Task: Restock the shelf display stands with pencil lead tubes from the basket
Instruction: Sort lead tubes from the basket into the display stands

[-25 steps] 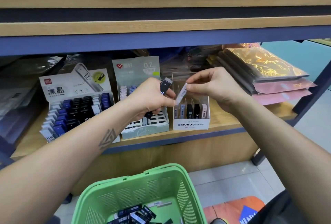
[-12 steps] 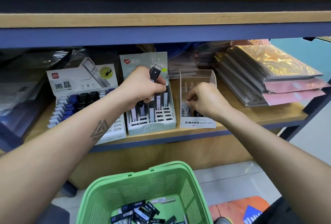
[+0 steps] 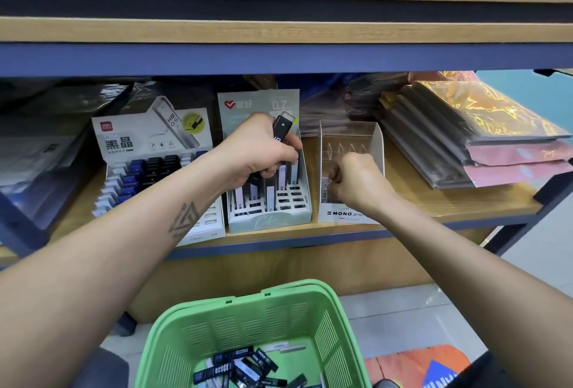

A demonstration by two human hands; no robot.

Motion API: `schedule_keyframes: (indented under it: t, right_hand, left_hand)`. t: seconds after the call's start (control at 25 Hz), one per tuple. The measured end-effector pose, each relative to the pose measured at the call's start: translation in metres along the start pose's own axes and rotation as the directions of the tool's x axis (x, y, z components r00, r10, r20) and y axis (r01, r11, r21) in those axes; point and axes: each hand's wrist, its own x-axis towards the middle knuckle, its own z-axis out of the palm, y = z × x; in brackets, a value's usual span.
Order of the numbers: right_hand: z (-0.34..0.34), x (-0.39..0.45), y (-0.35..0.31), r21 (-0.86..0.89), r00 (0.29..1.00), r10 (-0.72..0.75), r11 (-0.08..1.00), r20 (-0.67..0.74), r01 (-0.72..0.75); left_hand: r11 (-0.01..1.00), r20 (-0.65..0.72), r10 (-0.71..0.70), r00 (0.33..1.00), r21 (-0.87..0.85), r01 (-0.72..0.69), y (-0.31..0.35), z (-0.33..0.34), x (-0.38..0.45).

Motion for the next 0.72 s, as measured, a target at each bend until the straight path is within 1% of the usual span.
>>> schedule_keyframes:
  t: [0.04, 0.12, 0.2, 0.24, 0.28, 0.32, 0.36, 0.4, 0.44, 0.56, 0.68, 0.72]
  right_hand:
    - [-0.003, 0.000, -0.001, -0.001, 1.000, -0.014, 1.000, -0.010, 0.014]
    - [-0.010, 0.001, -0.004, -0.022, 0.998, -0.051, 0.998, -0.042, 0.050]
    - [-0.018, 0.002, -0.011, -0.019, 0.988, -0.112, 0.994, -0.110, 0.110]
    - [-0.022, 0.002, -0.017, 0.067, 0.979, -0.131, 0.988, -0.153, 0.142]
    - [-0.027, 0.003, -0.023, 0.230, 0.976, -0.119, 0.960, -0.183, 0.160]
    - [-0.031, 0.002, -0.029, 0.439, 0.981, -0.088, 0.885, -0.176, 0.158]
    - [-0.033, 0.002, -0.035, 0.630, 0.990, -0.060, 0.766, -0.129, 0.129]
    - [-0.035, 0.002, -0.040, 0.755, 0.995, -0.057, 0.648, -0.079, 0.097]
    - [-0.034, 0.003, -0.044, 0.806, 0.996, -0.068, 0.586, -0.050, 0.080]
    - [-0.032, 0.005, -0.049, 0.833, 0.997, -0.073, 0.550, -0.021, 0.058]
    - [-0.034, 0.009, -0.050, 0.890, 0.997, -0.072, 0.456, 0.024, 0.011]
    - [-0.035, 0.010, -0.050, 0.896, 0.997, -0.075, 0.444, 0.031, 0.005]
  left_hand:
    - [0.999, 0.046, -0.021, 0.999, -0.049, 0.023, 0.001, 0.000, -0.001]
    - [0.971, 0.175, -0.076, 0.982, -0.211, 0.113, 0.002, -0.001, -0.003]
    - [0.899, 0.313, -0.090, 0.945, -0.382, 0.213, 0.001, -0.004, -0.004]
    - [0.868, 0.357, -0.077, 0.931, -0.435, 0.238, 0.000, -0.006, -0.004]
    - [0.850, 0.385, -0.058, 0.921, -0.465, 0.248, -0.002, -0.009, -0.005]
    - [0.841, 0.403, -0.043, 0.914, -0.479, 0.251, -0.003, -0.011, -0.006]
    - [0.841, 0.417, -0.034, 0.908, -0.480, 0.251, -0.004, -0.013, -0.007]
    - [0.846, 0.428, -0.029, 0.903, -0.471, 0.250, -0.005, -0.015, -0.008]
    - [0.855, 0.434, -0.029, 0.900, -0.456, 0.247, -0.006, -0.017, -0.009]
    - [0.878, 0.425, -0.051, 0.904, -0.412, 0.243, -0.007, -0.021, -0.010]
    - [0.876, 0.445, -0.053, 0.894, -0.409, 0.256, -0.008, -0.027, -0.013]
    - [0.879, 0.459, -0.048, 0.887, -0.401, 0.256, -0.009, -0.031, -0.013]
